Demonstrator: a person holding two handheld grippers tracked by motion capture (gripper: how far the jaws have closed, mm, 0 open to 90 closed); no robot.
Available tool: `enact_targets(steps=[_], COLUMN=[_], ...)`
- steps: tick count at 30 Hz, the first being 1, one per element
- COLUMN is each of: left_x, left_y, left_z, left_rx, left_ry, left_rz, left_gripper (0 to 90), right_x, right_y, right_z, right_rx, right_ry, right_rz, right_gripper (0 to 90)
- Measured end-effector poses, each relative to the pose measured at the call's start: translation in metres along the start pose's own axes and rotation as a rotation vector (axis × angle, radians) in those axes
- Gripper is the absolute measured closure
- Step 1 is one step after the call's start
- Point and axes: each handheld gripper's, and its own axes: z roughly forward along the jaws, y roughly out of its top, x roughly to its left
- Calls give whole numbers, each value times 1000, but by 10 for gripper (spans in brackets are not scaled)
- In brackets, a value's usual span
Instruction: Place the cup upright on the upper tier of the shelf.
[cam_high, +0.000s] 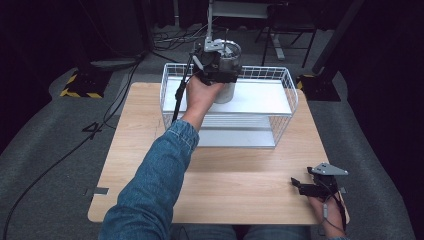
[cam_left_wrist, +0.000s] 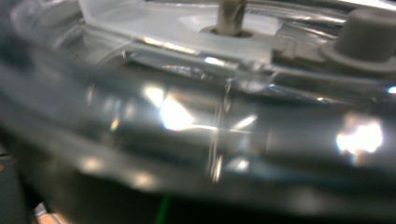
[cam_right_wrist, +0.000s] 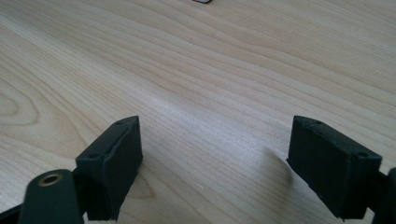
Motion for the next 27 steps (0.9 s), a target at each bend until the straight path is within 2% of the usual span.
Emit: enact_targets(steps=[4,9,15,19,21,22,27], left_x=[2,1,3,-1,-1,-3,-9], left_y=[-3,-4,-4,-2,-2,-2,-5], left_z=[-1,-10,-23,-40,-43,-53,-76], left_rx=[-4,-27,-42,-75,-76,-85,-102], left_ry=[-28,-16,-32,-38,-38,-46,-52], left_rz=[-21,13,19,31,33,44,54], left_gripper=[0,0,0,0,0,0,0], right_x=[0,0,0,0,0,-1,-4], right_y=[0,0,0,0,0,0,0], right_z=[0,0,0,0,0,0,1], right_rx=[2,1,2,3,2,8,16], right_ry=[0,3,3,7,7,15,32], right_rz=[-3,-4,-9,-5,-3,2,22], right_gripper=[182,183,182,182,182,182,182])
